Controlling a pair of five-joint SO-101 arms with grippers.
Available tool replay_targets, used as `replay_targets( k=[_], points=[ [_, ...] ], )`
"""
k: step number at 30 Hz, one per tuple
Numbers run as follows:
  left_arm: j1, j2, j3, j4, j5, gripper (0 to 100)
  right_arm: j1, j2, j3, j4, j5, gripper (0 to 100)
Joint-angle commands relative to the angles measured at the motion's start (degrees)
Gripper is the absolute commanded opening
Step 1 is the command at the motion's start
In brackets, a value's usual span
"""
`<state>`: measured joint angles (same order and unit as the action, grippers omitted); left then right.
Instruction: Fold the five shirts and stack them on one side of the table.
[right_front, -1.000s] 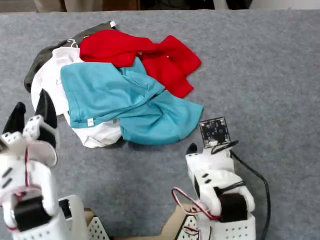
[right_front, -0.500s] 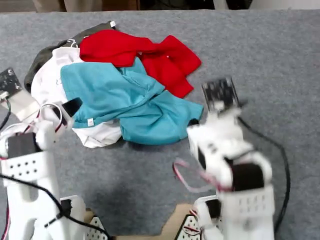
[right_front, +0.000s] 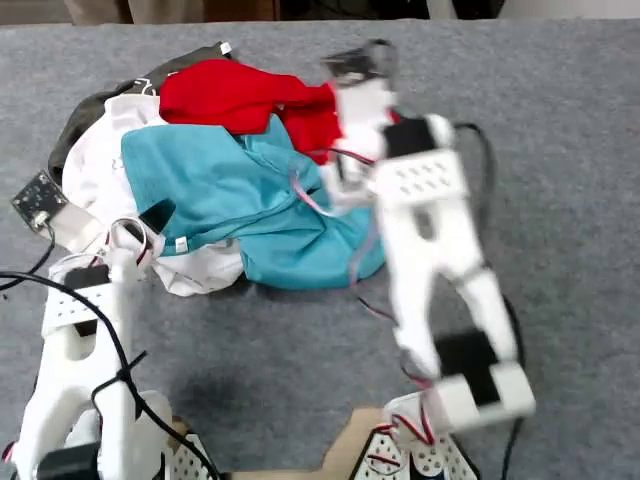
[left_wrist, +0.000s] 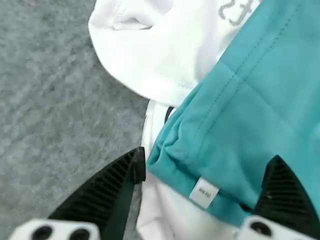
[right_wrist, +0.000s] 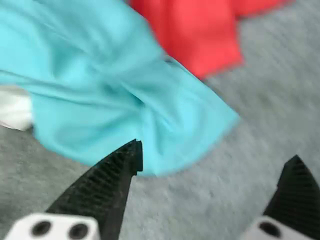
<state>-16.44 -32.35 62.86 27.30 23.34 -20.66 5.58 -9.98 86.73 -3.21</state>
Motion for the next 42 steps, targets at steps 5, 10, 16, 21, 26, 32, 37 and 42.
replay_targets(
  k=[5, 10, 16, 21, 26, 32, 37, 42],
  points=[
    [1.93, 2.51, -2.2, -2.11, 0.35, 37, -9.27, 25.19, -30.81, 3.52, -0.62, 42.2],
    [2.02, 2.51, -2.37, -2.02, 0.35, 37, -9.19, 41.54, -44.97, 3.6, -0.62, 42.2],
    [2.02, 2.86, -2.37, -2.11, 0.35, 37, -8.75, 54.37, -60.79, 8.7, -0.62, 29.7],
    [2.02, 2.86, -2.37, -2.2, 0.35, 37, -6.11, 57.63, -74.33, 13.1, 3.16, 0.7],
    [2.02, 2.95, -2.37, -2.2, 0.35, 37, -4.09, 55.6, -78.02, 15.47, 5.27, 1.5],
    [2.02, 2.95, -2.37, -2.2, 0.35, 37, -0.75, 49.19, -77.93, 15.47, 5.36, 0.9],
    [2.02, 2.95, -2.37, -2.29, 0.44, 37, 5.23, 42.51, -78.37, 15.47, 5.27, 0.9],
    [2.02, 2.95, -2.37, -2.29, 0.53, 37, 15.08, 34.07, -77.93, 15.38, 5.27, 0.9]
  ],
)
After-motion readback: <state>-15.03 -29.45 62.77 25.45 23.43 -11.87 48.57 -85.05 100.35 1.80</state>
